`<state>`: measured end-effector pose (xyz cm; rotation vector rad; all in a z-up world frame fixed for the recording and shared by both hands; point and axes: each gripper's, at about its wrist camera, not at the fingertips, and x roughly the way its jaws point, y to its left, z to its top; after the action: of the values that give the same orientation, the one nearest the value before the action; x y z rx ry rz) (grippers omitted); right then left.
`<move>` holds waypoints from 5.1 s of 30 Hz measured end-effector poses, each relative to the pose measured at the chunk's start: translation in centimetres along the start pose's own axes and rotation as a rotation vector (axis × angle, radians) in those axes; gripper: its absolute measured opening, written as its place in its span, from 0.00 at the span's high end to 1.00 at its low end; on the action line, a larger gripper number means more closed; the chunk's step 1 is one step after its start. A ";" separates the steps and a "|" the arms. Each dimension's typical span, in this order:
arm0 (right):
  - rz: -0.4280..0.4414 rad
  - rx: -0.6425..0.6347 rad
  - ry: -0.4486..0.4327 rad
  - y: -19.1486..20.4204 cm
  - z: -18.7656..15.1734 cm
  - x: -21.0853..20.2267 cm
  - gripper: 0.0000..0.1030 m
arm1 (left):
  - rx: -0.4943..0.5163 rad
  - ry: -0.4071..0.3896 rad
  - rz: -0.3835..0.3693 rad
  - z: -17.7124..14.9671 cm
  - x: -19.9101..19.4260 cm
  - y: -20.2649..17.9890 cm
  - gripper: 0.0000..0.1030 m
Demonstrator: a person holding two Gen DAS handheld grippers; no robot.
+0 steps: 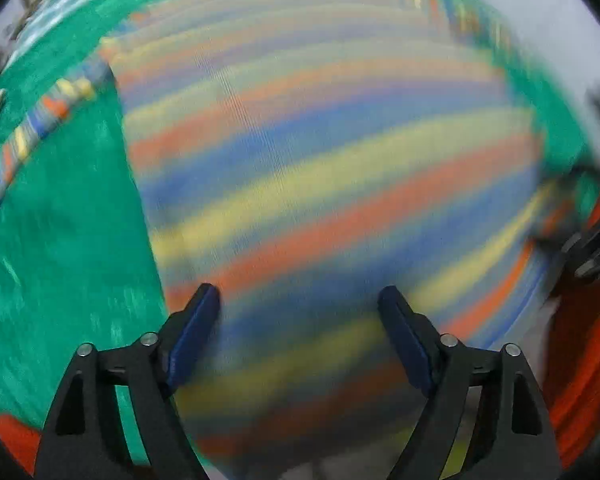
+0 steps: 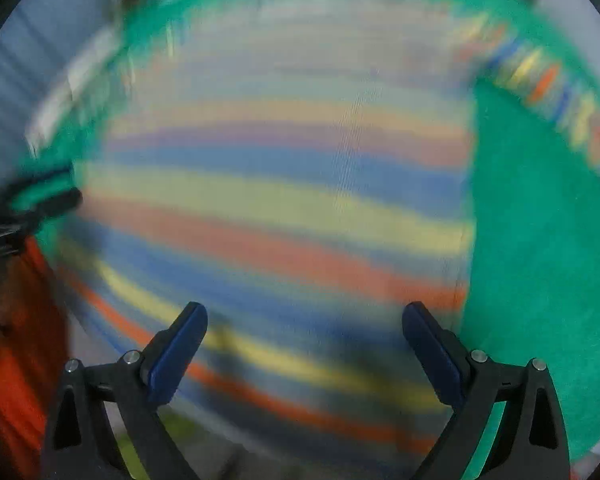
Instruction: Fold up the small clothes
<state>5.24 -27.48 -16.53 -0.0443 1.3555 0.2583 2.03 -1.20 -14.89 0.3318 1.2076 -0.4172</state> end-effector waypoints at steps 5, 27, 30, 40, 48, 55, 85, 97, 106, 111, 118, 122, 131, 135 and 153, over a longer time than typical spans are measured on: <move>-0.218 -0.166 0.085 3.4 -5.1 1.5 0.00 | 0.052 0.030 0.032 -2.1 -1.7 -1.5 0.17; -0.188 0.000 -0.136 6.8 0.3 1.8 0.00 | -0.071 -0.074 0.080 2.1 1.2 -0.4 0.00; -0.200 -0.004 -0.161 6.8 -0.1 1.8 0.00 | -0.075 -0.066 0.069 2.1 0.9 -0.2 0.00; -0.208 0.008 -0.167 7.2 -0.1 1.7 0.00 | -0.064 -0.084 0.062 1.9 1.2 0.0 0.00; -0.216 0.014 -0.171 7.1 -1.0 1.5 0.00 | -0.062 -0.086 0.064 1.7 1.1 -0.2 0.00; -0.224 0.012 -0.173 7.1 -1.0 1.6 0.00 | -0.060 -0.092 0.067 1.7 1.1 -0.2 0.00; -0.243 0.003 -0.166 7.5 -1.3 1.9 0.00 | -0.062 -0.095 0.071 1.7 1.1 -0.7 0.00; -0.068 0.201 -0.357 0.1 0.4 -6.3 0.03 | -0.282 -0.235 -0.035 1.9 -5.4 4.5 0.01; 0.008 0.872 -0.552 -30.1 3.0 -12.0 0.23 | -0.443 -0.249 0.021 0.7 -4.5 9.2 0.01; 0.047 0.938 -0.434 -35.0 4.4 -8.4 0.35 | -0.444 -0.210 0.035 0.7 -3.2 9.4 0.01; 0.015 0.909 -0.334 -34.7 5.9 -5.3 0.94 | -0.409 -0.146 0.053 0.7 -1.7 8.2 0.01; 0.009 0.915 -0.432 -33.2 6.1 -8.2 0.94 | -0.392 -0.169 0.052 0.7 -2.4 7.8 0.01; 0.278 0.339 -0.595 -13.2 18.4 -17.3 0.94 | -0.386 -0.189 0.024 1.0 -2.8 7.5 0.01; 0.477 0.251 -0.487 -7.2 23.1 -13.1 0.57 | -0.390 -0.175 0.028 0.4 -2.8 7.8 0.01; 0.038 0.376 -0.198 -14.3 18.9 1.1 0.88 | -0.320 -0.141 0.067 0.6 -1.7 6.5 0.01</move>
<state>26.59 -37.73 -15.12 0.3139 1.1889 0.0348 5.11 4.43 -12.94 0.0656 1.1013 -0.1809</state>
